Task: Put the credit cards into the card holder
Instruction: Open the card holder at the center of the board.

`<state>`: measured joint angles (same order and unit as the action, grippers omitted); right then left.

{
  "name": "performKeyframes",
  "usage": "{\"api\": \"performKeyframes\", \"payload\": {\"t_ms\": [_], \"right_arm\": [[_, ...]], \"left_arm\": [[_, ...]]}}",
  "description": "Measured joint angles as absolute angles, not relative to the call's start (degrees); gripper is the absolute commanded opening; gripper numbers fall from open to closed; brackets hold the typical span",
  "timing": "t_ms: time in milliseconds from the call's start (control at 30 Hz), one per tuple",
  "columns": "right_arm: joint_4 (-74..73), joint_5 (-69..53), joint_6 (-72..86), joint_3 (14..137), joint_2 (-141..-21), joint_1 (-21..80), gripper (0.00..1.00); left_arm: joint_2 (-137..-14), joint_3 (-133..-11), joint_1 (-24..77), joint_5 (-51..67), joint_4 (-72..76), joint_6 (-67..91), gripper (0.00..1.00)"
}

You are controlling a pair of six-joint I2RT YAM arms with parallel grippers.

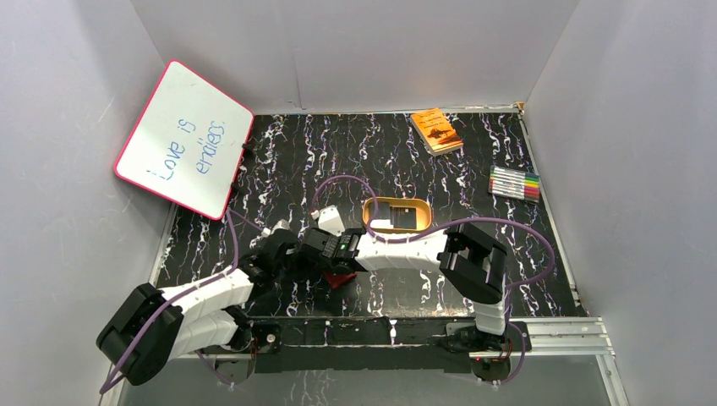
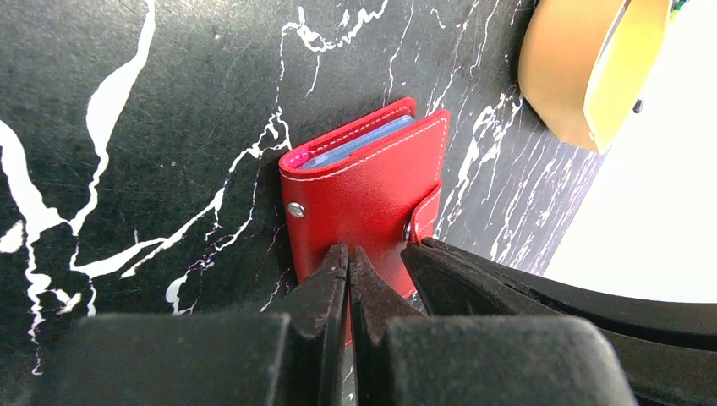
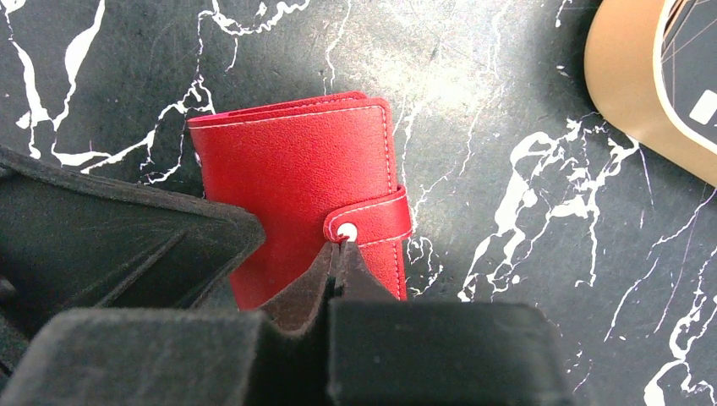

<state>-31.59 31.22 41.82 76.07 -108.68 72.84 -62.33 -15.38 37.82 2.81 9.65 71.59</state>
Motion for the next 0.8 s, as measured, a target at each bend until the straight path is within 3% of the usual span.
{"api": "performKeyframes", "payload": {"t_ms": [533,800], "right_arm": [[-36.29,33.91,46.7,71.22,-102.02,70.06,0.0],[-33.82,30.59,47.99,63.88,-92.51,70.13,0.0]], "left_arm": [[-64.93,-15.51,37.82,4.12,12.6,70.98,0.0],[-65.78,-17.43,37.8,6.5,12.34,67.46,0.4]]}}
